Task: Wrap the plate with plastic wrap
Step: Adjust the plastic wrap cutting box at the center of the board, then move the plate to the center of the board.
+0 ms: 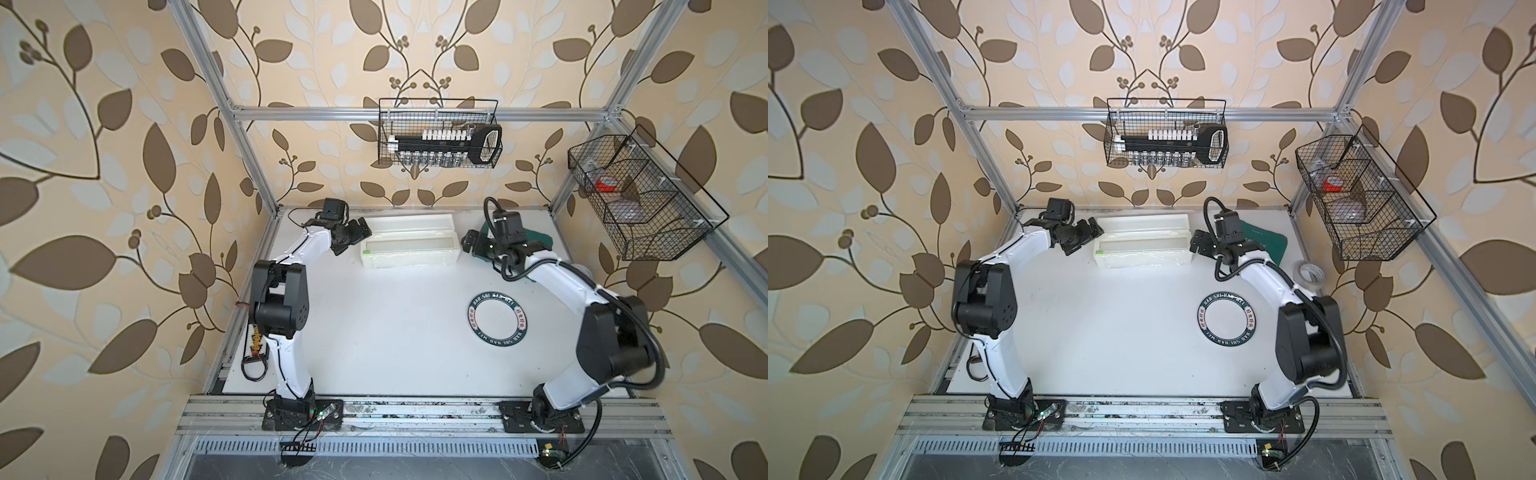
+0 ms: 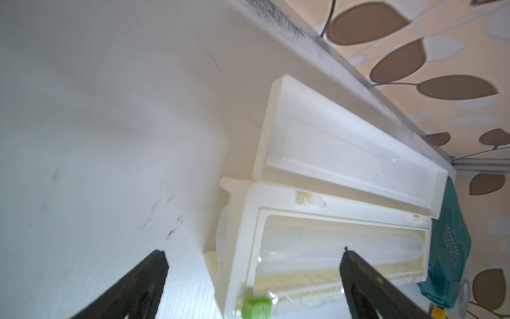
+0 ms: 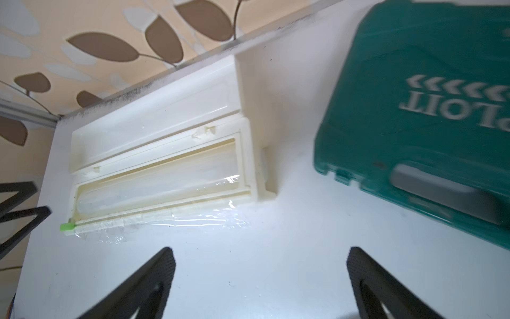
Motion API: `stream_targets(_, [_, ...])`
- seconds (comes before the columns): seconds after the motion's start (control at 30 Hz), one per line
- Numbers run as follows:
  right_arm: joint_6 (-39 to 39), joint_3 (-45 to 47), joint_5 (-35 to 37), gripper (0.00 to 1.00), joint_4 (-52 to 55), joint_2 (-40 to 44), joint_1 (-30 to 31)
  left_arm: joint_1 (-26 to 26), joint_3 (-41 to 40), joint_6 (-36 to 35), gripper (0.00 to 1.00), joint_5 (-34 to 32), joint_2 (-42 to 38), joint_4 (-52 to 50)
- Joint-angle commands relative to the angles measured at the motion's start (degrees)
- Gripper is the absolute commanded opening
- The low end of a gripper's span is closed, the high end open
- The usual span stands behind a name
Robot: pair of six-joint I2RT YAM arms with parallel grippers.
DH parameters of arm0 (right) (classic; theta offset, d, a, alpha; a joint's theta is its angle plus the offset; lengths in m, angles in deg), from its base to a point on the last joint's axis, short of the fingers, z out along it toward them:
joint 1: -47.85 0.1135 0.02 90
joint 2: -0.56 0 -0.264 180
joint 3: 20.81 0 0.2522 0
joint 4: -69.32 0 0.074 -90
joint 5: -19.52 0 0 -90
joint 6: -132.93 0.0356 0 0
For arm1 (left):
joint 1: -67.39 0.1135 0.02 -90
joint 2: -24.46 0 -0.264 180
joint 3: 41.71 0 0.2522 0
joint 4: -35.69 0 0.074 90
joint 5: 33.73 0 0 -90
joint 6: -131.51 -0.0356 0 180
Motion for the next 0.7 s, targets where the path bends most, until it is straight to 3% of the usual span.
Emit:
stream_targets(0.0, [1.21,11.07,6.62,0.99,5.93,7.21,-5.04,-4.31,-4.92,1.70,0.99,-6.21,-10.06,-1.79])
stream_targets(0.13, [0.35,20.98,7.69,0.98,6.98,15.86,-12.37,-12.63,-7.86,-0.09,0.99,-10.43,-15.07,-4.27])
stream_targets(0.3, [-0.67,27.63,1.98,0.99,5.74,18.93,-20.40,-23.05,-14.35,-0.56,0.99,-9.49,-20.51,-0.44])
stream_targets(0.47, [1.17,31.43,-3.77,0.99,2.78,16.80,-20.70,-30.11,-19.62,1.73,0.96,-6.48,-20.82,5.59])
stream_targets(0.67, [1.70,32.83,-7.24,0.99,-0.45,15.14,-18.54,-33.32,-21.55,3.53,0.90,-3.84,-18.13,8.46])
